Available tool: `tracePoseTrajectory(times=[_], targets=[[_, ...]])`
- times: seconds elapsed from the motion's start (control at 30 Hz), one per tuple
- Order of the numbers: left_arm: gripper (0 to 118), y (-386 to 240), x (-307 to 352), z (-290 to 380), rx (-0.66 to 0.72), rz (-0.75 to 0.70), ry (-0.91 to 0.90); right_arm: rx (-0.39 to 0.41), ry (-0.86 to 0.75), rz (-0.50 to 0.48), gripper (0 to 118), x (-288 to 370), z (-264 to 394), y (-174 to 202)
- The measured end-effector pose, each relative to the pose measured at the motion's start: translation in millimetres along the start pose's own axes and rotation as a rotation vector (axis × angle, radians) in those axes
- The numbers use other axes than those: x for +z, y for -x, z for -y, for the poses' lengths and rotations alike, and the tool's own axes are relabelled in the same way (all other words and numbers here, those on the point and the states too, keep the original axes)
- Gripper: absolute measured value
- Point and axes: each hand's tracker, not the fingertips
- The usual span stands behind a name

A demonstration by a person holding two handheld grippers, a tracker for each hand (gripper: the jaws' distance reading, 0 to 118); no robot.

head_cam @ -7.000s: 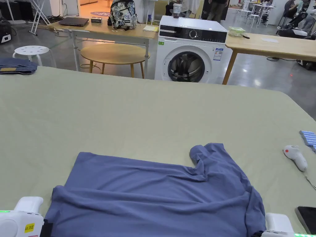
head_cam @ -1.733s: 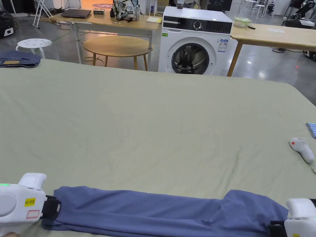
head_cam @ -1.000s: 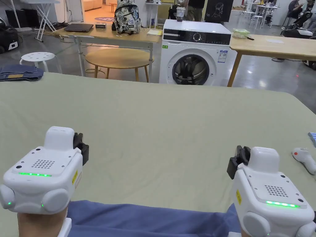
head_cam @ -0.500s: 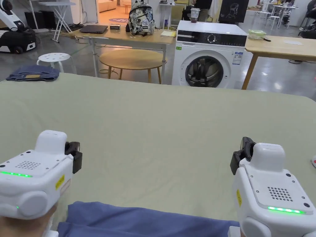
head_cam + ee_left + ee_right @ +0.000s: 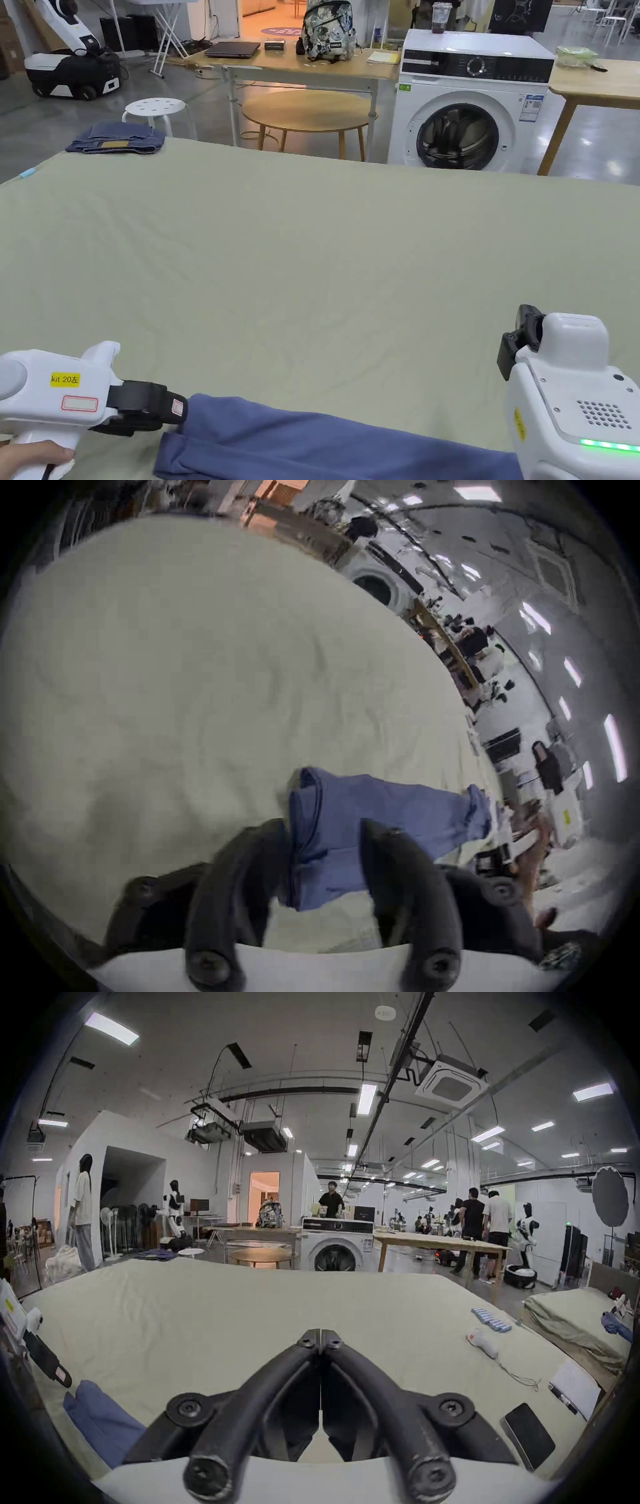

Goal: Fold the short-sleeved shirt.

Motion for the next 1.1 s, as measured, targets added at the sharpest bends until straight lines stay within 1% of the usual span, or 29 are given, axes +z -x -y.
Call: tracePoseTrajectory(times=[0.07, 0.1, 0.17, 0.23, 0.27, 0.33, 0.4, 0.43, 0.5, 0.53, 0.57, 0.6, 0.63, 0.67, 0.7, 0.73, 0.8, 0.9, 0.93, 1.03, 1.07, 1.1], targets=[[69, 13, -7, -1, 0.043, 0.043, 0.027, -0.003, 0.01, 0.0, 0, -1, 1, -1], [76, 19, -11, 0, 0.059, 0.069, 0.046, -0.003, 0.013, 0.001, 0, -1, 2, -1], [77, 34, -20, -2, 0.083, 0.109, 0.092, 0.002, 0.018, 0.004, 0, -2, 3, -2], [77, 38, -25, 1, 0.097, 0.146, 0.057, 0.003, 0.023, 0.005, 0, -2, 4, -4], [77, 21, -23, 11, 0.103, 0.185, 0.035, 0.003, 0.026, 0.006, 0, -2, 5, -4], [77, 17, -32, 16, 0.121, 0.233, 0.043, 0.001, 0.032, 0.008, 0, -3, 7, -5], [77, 23, -42, 13, 0.152, 0.301, 0.096, -0.006, 0.04, 0.008, 0, -4, 9, -5], [78, 22, -48, 14, 0.17, 0.315, 0.116, -0.009, 0.045, 0.008, 0, -5, 9, -5], [77, 13, -54, 17, 0.155, 0.323, 0.112, -0.015, 0.053, 0.005, 0, -4, 11, -5], [69, 2, -50, 16, 0.147, 0.319, 0.116, -0.016, 0.055, 0.004, 0, -5, 11, -5], [54, -2, -51, 17, 0.143, 0.313, 0.12, -0.015, 0.057, 0.004, 0, -5, 12, -4], [28, -5, -52, 18, 0.139, 0.287, 0.126, -0.014, 0.058, 0.003, 0, -5, 12, -4], [8, -8, -54, 19, 0.127, 0.227, 0.139, -0.013, 0.06, 0.003, 0, -5, 13, -4], [8, 0, -60, 13, 0.114, 0.164, 0.144, -0.013, 0.061, 0.002, 0, -5, 13, -5], [8, 1, -60, 15, 0.127, 0.174, 0.144, -0.014, 0.062, 0.001, 0, -6, 13, -5], [7, 2, -57, 17, 0.148, 0.22, 0.125, -0.015, 0.062, 0.001, 0, -5, 13, -5], [7, 10, -56, 11, 0.15, 0.204, 0.098, -0.016, 0.062, 0.001, 0, -5, 12, -6], [6, 5, -45, 8, 0.131, 0.194, 0.069, -0.009, 0.061, 0.002, 0, -5, 12, -8], [6, -14, -36, 16, 0.127, 0.2, 0.053, -0.005, 0.062, 0.002, 0, -5, 12, -9], [6, -24, -15, 11, 0.116, 0.207, 0.005, -0.003, 0.06, 0.005, 0, -5, 11, -12], [6, -8, -12, 0, 0.105, 0.197, -0.019, -0.004, 0.06, 0.006, 0, -5, 10, -13], [6, -8, -2, -4, 0.082, 0.18, -0.024, -0.005, 0.059, 0.005, 0, -5, 10, -14]])
